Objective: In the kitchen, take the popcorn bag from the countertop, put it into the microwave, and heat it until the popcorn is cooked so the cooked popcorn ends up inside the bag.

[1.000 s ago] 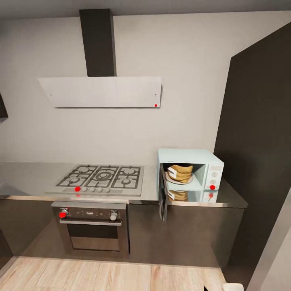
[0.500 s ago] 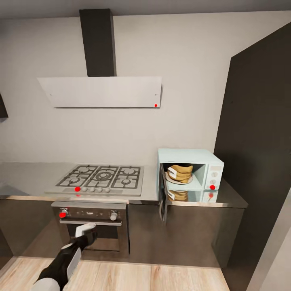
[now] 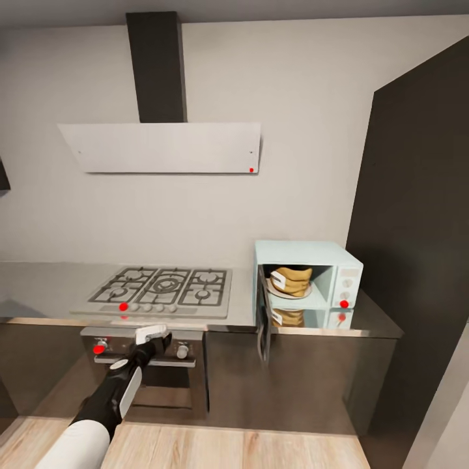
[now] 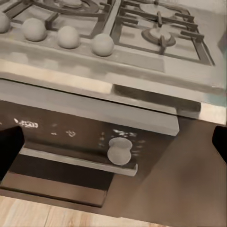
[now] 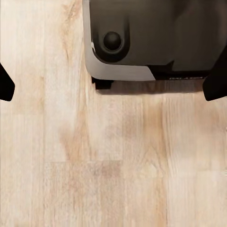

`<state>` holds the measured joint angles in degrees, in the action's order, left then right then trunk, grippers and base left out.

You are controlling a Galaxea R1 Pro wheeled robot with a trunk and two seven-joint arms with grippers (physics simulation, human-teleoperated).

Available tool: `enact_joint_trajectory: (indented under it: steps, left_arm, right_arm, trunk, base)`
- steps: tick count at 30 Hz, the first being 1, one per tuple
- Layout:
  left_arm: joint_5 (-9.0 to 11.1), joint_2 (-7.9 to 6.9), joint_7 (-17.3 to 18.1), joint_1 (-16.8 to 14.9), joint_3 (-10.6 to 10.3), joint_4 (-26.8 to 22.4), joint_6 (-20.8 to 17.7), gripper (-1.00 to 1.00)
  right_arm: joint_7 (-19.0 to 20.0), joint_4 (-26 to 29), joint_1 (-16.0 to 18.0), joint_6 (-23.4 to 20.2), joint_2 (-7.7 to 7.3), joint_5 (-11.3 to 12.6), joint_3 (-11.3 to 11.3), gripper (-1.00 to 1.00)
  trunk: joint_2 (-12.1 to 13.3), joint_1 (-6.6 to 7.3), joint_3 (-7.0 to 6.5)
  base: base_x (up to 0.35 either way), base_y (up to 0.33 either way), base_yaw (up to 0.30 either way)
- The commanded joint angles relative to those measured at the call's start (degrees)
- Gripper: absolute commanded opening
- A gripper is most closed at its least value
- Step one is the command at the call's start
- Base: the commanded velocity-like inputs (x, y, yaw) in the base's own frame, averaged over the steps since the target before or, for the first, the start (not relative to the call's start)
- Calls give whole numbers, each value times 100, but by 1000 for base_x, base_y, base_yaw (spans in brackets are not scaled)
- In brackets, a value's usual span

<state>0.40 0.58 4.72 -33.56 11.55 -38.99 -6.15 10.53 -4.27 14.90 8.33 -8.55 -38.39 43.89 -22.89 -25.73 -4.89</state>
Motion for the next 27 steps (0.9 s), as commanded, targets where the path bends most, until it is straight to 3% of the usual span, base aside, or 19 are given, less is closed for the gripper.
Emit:
enact_joint_trajectory:
  steps: [1,7,13,17,18,22,25,27]
  left_arm:
    - [4,9,53,-1,23,-22,-40,100]
    - [4,63,90,-1,-133,-66,-68,100]
    - [4,130,675,-1,-737,-292,-96,100]
    - [4,113,1609,-1,-812,-389,-100,100]
    - [4,111,2122,-1,-822,-416,-103,100]
    - [4,112,3491,-1,-829,-432,-105,100]
    - [4,126,3800,-1,-836,-433,-117,100]
    - [4,133,3884,-1,-1014,-427,-120,100]
  right_arm:
    - [2,-21,4,28,-7,-21,32,100]
    - [7,-21,4,24,-7,-20,32,100]
    - [24,-21,4,28,-7,-22,32,100]
    - [28,-21,4,28,-7,-20,32,100]
    - [28,-21,4,28,-7,-20,32,100]
    - [28,-21,4,28,-7,-20,32,100]
    - [28,-21,4,28,-7,-20,32,100]
    - [28,-21,4,28,-7,-21,34,100]
  trunk:
    - [-3,-5,2]
    - [-3,-5,2]
    - [-3,-5,2]
    - [-3,-5,2]
    - [-3,-5,2]
    - [-3,-5,2]
    - [-3,-5,2]
    - [-3,-5,2]
  base:
    - [314,0,0]
    - [332,0,0]
    - [341,0,0]
    - [342,0,0]
    - [264,0,0]
    - [87,0,0]
    - [13,0,0]
    - [3,0,-78]
